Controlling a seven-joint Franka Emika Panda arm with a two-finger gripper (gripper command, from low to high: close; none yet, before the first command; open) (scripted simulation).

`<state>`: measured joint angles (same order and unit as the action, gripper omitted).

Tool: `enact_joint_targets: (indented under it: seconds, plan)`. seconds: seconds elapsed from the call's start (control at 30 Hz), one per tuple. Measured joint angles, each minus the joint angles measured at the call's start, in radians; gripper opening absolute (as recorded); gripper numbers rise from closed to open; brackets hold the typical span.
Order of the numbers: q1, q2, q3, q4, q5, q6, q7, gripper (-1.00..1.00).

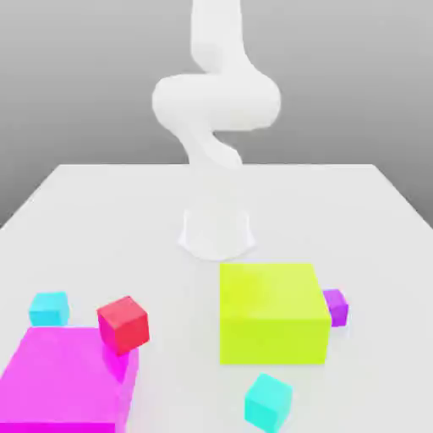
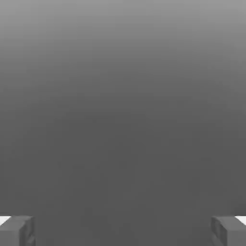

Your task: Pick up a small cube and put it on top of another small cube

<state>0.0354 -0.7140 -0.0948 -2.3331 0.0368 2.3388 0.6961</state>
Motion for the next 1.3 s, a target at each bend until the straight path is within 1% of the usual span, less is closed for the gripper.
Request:
enact_joint_targets:
  seconds: [0.17,0.37,0.5,0.63,0.7,0.77,0.87,0.93,1.0,1.23,1.27,1.3]
  plan:
    - [0.065,0.176,-0.191,-0.068,0.084,0.08,-0.219,0.0]
    - [0.117,0.384,-0.393,-0.147,0.2,0.172,-0.487,0.0]
    - [0.126,0.526,-0.499,-0.198,0.285,0.23,-0.672,0.0]
    - [0.079,0.664,-0.563,-0.25,0.357,0.291,-0.847,0.0]
    - [0.042,0.725,-0.578,-0.278,0.372,0.326,-0.919,0.0]
    - [0.001,0.777,-0.595,-0.307,0.362,0.365,-0.973,0.0]
    - [-0.032,0.837,-0.648,-0.356,0.287,0.432,-1.013,0.0]
    - [-0.058,0.876,-0.637,-0.359,0.308,0.463,-1.053,0.0]
    - [-0.098,0.916,-0.588,-0.35,0.368,0.488,-1.103,0.0]
    - [-0.293,1.065,-0.341,-0.301,0.626,0.573,-1.3,0.0]
    - [-0.32,1.083,-0.308,-0.295,0.656,0.584,-1.324,-1.0]
    - [-0.32,1.083,-0.308,-0.295,0.656,0.584,-1.324,-1.0]
